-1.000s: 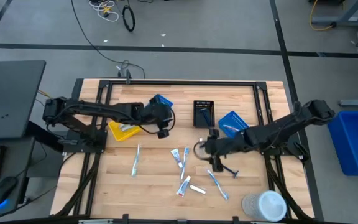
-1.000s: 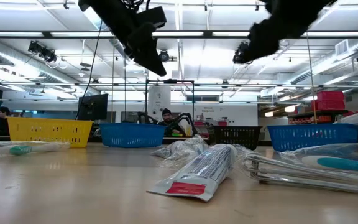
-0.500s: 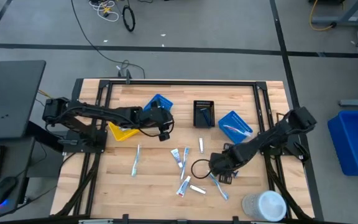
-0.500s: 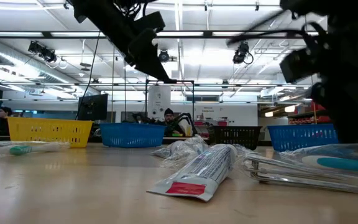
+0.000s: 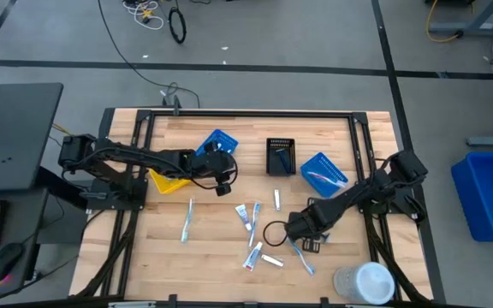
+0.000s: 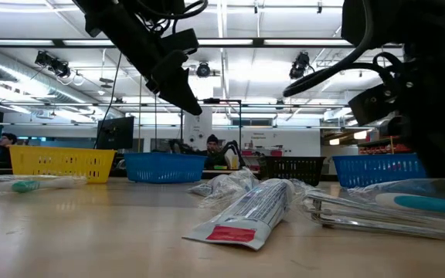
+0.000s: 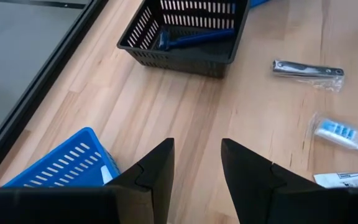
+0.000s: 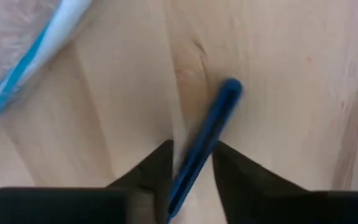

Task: Pick & Place Travel size toiletries
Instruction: Put the blue razor into the black bin

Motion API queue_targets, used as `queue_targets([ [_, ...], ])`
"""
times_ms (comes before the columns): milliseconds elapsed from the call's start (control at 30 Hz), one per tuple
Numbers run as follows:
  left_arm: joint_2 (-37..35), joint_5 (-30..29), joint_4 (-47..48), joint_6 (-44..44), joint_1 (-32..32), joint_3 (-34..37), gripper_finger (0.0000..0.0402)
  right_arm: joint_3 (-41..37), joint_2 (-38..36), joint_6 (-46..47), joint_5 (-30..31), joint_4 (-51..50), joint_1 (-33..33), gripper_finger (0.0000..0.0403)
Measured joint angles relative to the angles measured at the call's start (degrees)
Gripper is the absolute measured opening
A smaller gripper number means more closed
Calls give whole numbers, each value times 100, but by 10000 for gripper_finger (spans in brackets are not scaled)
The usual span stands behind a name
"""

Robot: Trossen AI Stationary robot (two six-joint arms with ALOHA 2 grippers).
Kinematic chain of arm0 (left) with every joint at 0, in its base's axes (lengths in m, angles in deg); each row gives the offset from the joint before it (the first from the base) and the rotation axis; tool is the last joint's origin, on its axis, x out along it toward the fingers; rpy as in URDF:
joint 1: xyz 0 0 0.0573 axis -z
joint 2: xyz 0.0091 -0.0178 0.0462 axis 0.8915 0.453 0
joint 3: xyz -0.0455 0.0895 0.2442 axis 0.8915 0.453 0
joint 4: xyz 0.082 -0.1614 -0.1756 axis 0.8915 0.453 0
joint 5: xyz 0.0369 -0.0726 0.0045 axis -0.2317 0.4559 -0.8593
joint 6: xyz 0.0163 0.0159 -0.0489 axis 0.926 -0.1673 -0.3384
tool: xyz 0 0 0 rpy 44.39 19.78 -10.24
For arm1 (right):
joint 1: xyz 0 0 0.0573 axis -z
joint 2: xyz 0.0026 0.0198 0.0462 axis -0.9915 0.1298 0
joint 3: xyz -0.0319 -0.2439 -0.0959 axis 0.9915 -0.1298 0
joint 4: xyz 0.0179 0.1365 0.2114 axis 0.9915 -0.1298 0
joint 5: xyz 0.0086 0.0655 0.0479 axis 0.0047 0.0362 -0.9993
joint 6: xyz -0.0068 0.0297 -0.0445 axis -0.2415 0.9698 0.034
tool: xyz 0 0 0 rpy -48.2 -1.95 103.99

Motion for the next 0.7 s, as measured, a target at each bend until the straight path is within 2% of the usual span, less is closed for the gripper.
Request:
queue_targets([
  [100,0,20,0,-14,0,0,139,-4,0,5,-4,39,0,68],
  [200,0,22,-2,-61,0,0,139,61,13,82,-151,1,42,44],
  [333,0,22,-2,-57,0,0,139,352,54,245,-210,115,124,38],
  [433,0,22,-9,-57,0,0,139,638,35,-2,-207,-88,222,38],
  [567,0,22,-24,-57,0,0,139,1199,35,-669,289,-519,364,37],
  [700,0,-23,-35,-57,0,0,139,1793,35,-1327,1319,-1235,574,36],
])
